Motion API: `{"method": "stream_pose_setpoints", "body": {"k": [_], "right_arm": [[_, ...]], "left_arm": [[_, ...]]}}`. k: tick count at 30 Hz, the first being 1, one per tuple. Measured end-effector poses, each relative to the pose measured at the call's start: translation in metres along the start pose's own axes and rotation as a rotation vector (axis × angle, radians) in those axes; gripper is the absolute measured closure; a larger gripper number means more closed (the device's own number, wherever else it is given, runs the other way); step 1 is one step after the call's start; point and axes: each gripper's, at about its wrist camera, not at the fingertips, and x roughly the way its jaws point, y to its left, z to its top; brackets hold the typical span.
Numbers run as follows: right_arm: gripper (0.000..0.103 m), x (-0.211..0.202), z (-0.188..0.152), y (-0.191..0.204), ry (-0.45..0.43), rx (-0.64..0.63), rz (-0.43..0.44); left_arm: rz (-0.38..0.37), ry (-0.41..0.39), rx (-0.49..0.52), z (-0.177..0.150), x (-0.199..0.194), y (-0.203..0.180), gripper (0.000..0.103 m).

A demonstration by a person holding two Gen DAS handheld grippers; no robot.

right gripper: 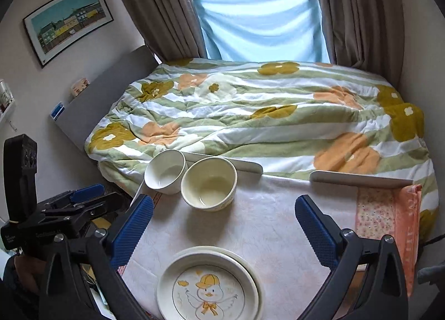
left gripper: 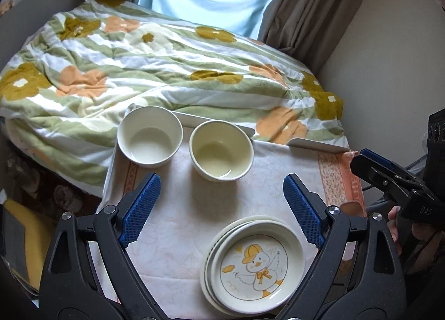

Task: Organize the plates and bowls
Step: 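Close both grippers on the large cream bowl rim and lift it, then carry the cream bowl with both grippers and lower it into the pink dish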

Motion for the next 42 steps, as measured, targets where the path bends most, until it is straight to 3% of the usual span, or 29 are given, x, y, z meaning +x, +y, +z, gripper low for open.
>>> {"method": "stream_pose_setpoints", "body": {"k": [2,4,7,11,14,16,18,22,23,24,34,42], "right_arm": [[0.008,0.028,0.008,-0.001,0.05,0.03,-0.015],[0.023,0.054,0.009,-0.006,0.108,0.054,-0.026],[0.036,0.094,0.009,-0.014,0.197,0.101,-0.033],[0.044,0.137,0.005,-0.025,0.285,0.148,-0.018],[0.046,0.165,0.003,-0.033,0.332,0.166,0.007],[0.054,0.179,0.001,-0.034,0.357,0.164,0.021],[0.062,0.19,0.001,-0.035,0.376,0.16,0.04],[0.076,0.208,-0.001,-0.038,0.412,0.157,0.072],[0.08,0.211,-0.002,-0.038,0.416,0.156,0.079],[0.086,0.212,-0.003,-0.039,0.417,0.157,0.085],[0.087,0.208,-0.001,-0.037,0.391,0.173,0.099],[0.087,0.162,0.006,-0.032,0.285,0.196,0.099]], "left_arm": [[-0.028,0.054,-0.022,0.009,0.024,0.016,0.017],[-0.049,0.104,-0.039,0.013,0.05,0.028,0.024],[-0.051,0.161,-0.067,0.014,0.088,0.038,0.04],[-0.063,0.215,-0.099,0.013,0.129,0.043,0.053],[-0.048,0.235,-0.11,0.013,0.15,0.045,0.055],[-0.043,0.245,-0.116,0.015,0.16,0.045,0.059],[-0.029,0.258,-0.113,0.017,0.17,0.045,0.07],[-0.007,0.271,-0.12,0.019,0.182,0.048,0.077],[0.01,0.273,-0.116,0.019,0.185,0.048,0.087],[0.014,0.27,-0.112,0.02,0.186,0.049,0.088],[0.048,0.248,-0.055,0.023,0.176,0.039,0.088],[0.0,0.179,-0.016,0.031,0.13,0.016,0.088]]}}
